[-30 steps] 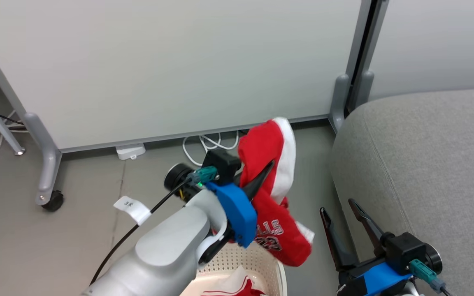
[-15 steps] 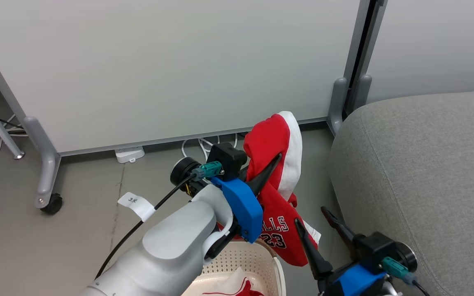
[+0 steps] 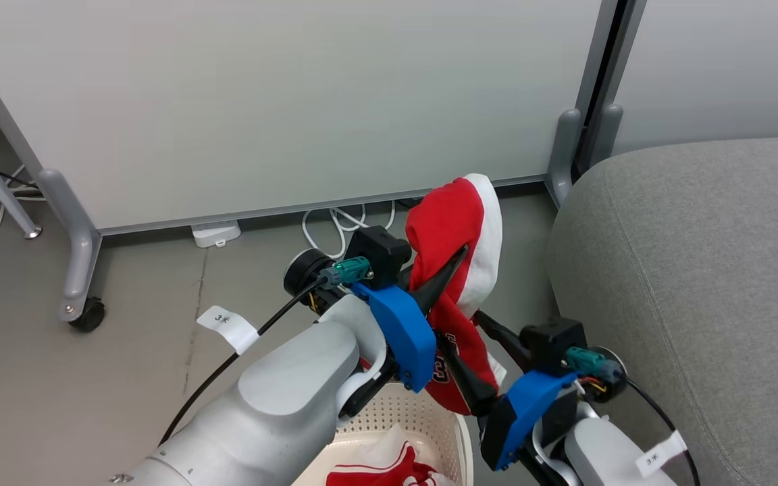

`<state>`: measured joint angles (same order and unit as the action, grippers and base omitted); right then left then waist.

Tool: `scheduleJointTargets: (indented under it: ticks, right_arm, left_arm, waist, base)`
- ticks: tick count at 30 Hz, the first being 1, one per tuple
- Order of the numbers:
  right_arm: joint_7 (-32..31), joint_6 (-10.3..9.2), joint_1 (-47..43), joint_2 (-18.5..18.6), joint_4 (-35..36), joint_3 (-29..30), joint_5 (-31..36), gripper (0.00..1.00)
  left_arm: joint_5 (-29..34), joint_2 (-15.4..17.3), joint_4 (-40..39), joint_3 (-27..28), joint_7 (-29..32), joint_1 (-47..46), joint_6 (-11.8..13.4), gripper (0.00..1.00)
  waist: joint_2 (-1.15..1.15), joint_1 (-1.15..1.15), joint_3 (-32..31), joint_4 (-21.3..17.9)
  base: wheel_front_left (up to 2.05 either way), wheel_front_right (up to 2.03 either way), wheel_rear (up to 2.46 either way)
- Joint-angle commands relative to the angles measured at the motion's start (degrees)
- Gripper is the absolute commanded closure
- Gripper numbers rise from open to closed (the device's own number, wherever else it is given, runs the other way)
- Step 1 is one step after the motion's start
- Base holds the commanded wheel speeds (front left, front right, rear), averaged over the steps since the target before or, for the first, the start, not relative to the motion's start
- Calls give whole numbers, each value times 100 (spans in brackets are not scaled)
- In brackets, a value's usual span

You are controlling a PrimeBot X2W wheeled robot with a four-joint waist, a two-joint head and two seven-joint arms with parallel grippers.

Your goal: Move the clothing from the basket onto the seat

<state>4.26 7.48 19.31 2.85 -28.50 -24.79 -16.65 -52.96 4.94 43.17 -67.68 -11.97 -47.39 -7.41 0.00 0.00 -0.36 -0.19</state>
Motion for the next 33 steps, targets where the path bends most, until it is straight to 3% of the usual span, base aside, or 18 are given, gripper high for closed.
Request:
scheduleJointTargets:
  ticks: [1,9,10,11,12,22,27,29,30,33]
  right_arm:
    - [0,3,122,7,-38,-38,-44,0]
    - [245,3,885,9,-781,-720,-725,0]
    - [248,3,951,9,-864,-817,-805,15]
    - [276,3,1013,7,-936,-889,-877,69]
    - [351,3,1072,9,-991,-914,-937,100]
    - [755,3,1287,9,-1504,-1255,-1253,100]
    - [859,3,1339,9,-1650,-1334,-1330,100]
    - [892,3,1351,9,-1693,-1363,-1366,100]
    - [894,3,1365,9,-1715,-1371,-1373,100]
    - [943,3,1401,7,-1764,-1403,-1413,100]
  left_arm:
    - [-21,-6,10,-16,-39,-106,-9,100]
    - [-154,-30,46,-165,-85,-206,-9,100]
    - [-176,-33,45,-183,-91,-215,-9,100]
    - [-203,-34,48,-197,-101,-227,-9,100]
    - [-212,-30,57,-208,-102,-238,-9,100]
    - [-346,-3,186,-266,-209,-275,-9,100]
    - [-367,-8,229,-277,-250,-271,-9,61]
    - [-373,-15,244,-281,-264,-264,-9,4]
    - [-375,-20,252,-286,-272,-263,-9,0]
    - [-395,-37,269,-307,-288,-258,-9,0]
  waist:
    - [0,0,12,4]
    - [0,0,73,6]
    - [0,0,72,8]
    - [0,0,71,8]
    - [0,0,69,6]
    - [0,0,6,-34]
    - [0,0,-35,-63]
    - [0,0,-45,-74]
    - [0,0,-47,-77]
    - [0,0,-53,-80]
  base:
    - [0,0,0]
    - [0,0,0]
    - [0,0,0]
    - [0,0,0]
    - [0,0,0]
    - [0,0,0]
    - [0,0,0]
    - [0,0,0]
    - [0,0,0]
    - [0,0,0]
